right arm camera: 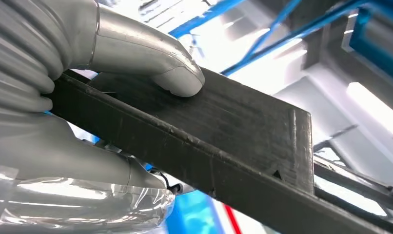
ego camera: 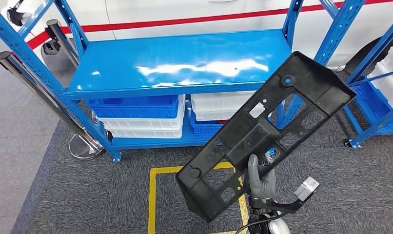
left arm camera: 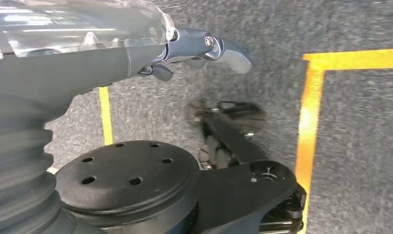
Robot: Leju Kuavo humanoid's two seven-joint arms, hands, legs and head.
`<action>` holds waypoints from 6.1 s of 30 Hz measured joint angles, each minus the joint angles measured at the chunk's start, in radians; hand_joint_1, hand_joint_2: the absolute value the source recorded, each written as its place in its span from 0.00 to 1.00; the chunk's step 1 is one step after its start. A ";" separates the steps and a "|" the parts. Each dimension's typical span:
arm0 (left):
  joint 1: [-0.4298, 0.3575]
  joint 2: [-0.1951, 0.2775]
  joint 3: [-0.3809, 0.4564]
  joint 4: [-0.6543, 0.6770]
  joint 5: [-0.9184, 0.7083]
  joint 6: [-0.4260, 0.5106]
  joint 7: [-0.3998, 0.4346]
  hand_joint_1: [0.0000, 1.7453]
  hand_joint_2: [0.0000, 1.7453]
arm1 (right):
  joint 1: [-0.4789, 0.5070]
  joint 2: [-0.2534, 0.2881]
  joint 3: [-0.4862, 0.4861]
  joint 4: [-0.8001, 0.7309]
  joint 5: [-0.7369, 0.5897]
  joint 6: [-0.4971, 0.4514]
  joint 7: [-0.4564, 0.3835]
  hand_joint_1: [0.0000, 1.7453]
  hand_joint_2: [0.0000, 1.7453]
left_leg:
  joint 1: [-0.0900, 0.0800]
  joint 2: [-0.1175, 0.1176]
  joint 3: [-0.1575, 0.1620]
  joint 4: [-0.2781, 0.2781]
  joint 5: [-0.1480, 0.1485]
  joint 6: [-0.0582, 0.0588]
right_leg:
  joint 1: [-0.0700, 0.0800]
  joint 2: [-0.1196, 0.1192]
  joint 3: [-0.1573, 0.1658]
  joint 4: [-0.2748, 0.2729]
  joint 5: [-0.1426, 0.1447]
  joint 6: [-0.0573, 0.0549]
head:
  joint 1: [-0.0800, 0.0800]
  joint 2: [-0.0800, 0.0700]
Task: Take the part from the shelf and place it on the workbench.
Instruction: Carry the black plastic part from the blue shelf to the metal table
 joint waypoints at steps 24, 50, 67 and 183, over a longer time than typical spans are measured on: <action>-0.012 -0.029 0.037 -0.001 0.034 -0.043 -0.117 0.00 1.00 | -0.081 -0.015 0.118 0.104 -0.069 0.197 0.091 1.00 1.00 | -0.020 0.008 0.033 -0.286 0.237 0.021 | -0.002 -0.005 0.111 -0.007 -0.085 0.014 | -0.006 0.000; 0.009 0.000 0.071 -0.001 -0.043 0.030 0.001 0.00 1.00 | -0.075 0.009 0.079 0.157 -0.058 0.220 0.021 1.00 1.00 | -0.021 0.010 0.093 -0.322 0.198 0.047 | 0.001 -0.007 0.067 0.059 -0.050 0.040 | -0.009 0.000; 0.006 0.015 0.060 -0.001 -0.094 -0.004 -0.066 0.00 1.00 | -0.059 0.016 0.076 0.113 -0.052 0.178 0.071 1.00 1.00 | 0.004 -0.084 0.150 -0.308 0.154 0.004 | -0.011 0.083 0.062 -0.031 -0.025 0.016 | -0.010 0.000; 0.001 -0.041 -0.049 0.000 -0.311 0.002 0.002 0.00 1.00 | -0.087 0.003 0.097 0.095 -0.006 0.139 0.105 1.00 1.00 | 0.000 0.002 0.059 -0.013 -0.060 -0.001 | 0.002 0.030 0.017 -0.010 -0.027 0.006 | -0.003 0.000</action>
